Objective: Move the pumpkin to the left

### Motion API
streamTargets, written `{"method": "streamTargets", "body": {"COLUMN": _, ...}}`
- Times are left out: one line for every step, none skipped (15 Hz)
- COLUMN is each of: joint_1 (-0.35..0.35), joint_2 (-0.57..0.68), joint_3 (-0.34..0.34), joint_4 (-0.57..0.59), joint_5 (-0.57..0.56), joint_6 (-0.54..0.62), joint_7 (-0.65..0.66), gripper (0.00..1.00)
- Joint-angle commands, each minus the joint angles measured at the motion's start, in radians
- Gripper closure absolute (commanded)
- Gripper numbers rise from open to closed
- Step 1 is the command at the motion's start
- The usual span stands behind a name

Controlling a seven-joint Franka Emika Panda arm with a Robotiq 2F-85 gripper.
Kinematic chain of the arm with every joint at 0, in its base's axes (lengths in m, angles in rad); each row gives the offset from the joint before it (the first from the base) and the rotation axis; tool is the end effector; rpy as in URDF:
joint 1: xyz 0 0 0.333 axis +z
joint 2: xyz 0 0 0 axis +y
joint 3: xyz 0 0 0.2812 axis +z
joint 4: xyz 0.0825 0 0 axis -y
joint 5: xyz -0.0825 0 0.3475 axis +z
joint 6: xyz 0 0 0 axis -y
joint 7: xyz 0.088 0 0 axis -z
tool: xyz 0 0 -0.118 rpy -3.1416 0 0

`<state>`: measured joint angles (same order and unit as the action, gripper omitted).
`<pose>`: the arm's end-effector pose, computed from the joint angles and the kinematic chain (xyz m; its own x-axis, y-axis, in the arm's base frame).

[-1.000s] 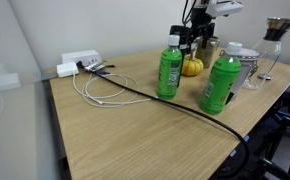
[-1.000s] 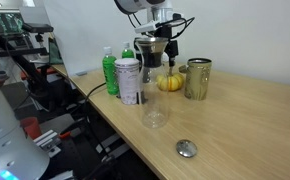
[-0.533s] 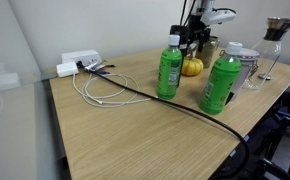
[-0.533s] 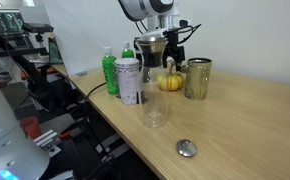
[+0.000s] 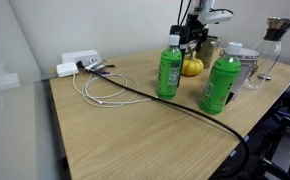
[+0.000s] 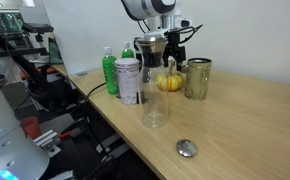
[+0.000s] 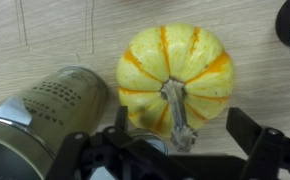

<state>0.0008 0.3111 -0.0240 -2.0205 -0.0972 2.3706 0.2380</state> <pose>0.5656 -0.0147 0.2812 0.9807 -0.1883 0.0534 -0.1916 -0.9792 0.0669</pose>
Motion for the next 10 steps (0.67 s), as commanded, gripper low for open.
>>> {"method": "streamTargets", "body": {"joint_1": 0.001, "joint_2": -0.002, "joint_3": -0.005, "joint_4": -0.015, "joint_5": 0.047, "joint_6": 0.001, "joint_7": -0.008, "gripper": 0.00}}
{"method": "streamTargets", "body": {"joint_1": 0.003, "joint_2": -0.001, "joint_3": -0.006, "joint_4": -0.021, "joint_5": 0.050, "joint_6": 0.006, "joint_7": -0.001, "gripper": 0.00}}
{"method": "streamTargets", "body": {"joint_1": 0.006, "joint_2": 0.001, "joint_3": -0.008, "joint_4": -0.024, "joint_5": 0.050, "joint_6": 0.013, "joint_7": 0.005, "gripper": 0.00}}
{"method": "streamTargets", "body": {"joint_1": 0.008, "joint_2": 0.005, "joint_3": -0.010, "joint_4": -0.025, "joint_5": 0.047, "joint_6": 0.017, "joint_7": 0.012, "gripper": 0.00}}
{"method": "streamTargets", "body": {"joint_1": 0.009, "joint_2": 0.008, "joint_3": -0.011, "joint_4": -0.024, "joint_5": 0.046, "joint_6": 0.019, "joint_7": 0.017, "gripper": 0.00}}
{"method": "streamTargets", "body": {"joint_1": 0.011, "joint_2": 0.012, "joint_3": -0.012, "joint_4": -0.023, "joint_5": 0.043, "joint_6": 0.028, "joint_7": 0.025, "gripper": 0.08}}
{"method": "streamTargets", "body": {"joint_1": 0.012, "joint_2": 0.015, "joint_3": -0.012, "joint_4": -0.022, "joint_5": 0.042, "joint_6": 0.030, "joint_7": 0.027, "gripper": 0.26}}
{"method": "streamTargets", "body": {"joint_1": 0.013, "joint_2": 0.016, "joint_3": -0.013, "joint_4": -0.021, "joint_5": 0.040, "joint_6": 0.036, "joint_7": 0.033, "gripper": 0.33}}
{"method": "streamTargets", "body": {"joint_1": 0.013, "joint_2": 0.016, "joint_3": -0.014, "joint_4": -0.021, "joint_5": 0.040, "joint_6": 0.040, "joint_7": 0.037, "gripper": 0.42}}
{"method": "streamTargets", "body": {"joint_1": 0.013, "joint_2": 0.015, "joint_3": -0.014, "joint_4": -0.020, "joint_5": 0.041, "joint_6": 0.044, "joint_7": 0.040, "gripper": 0.48}}
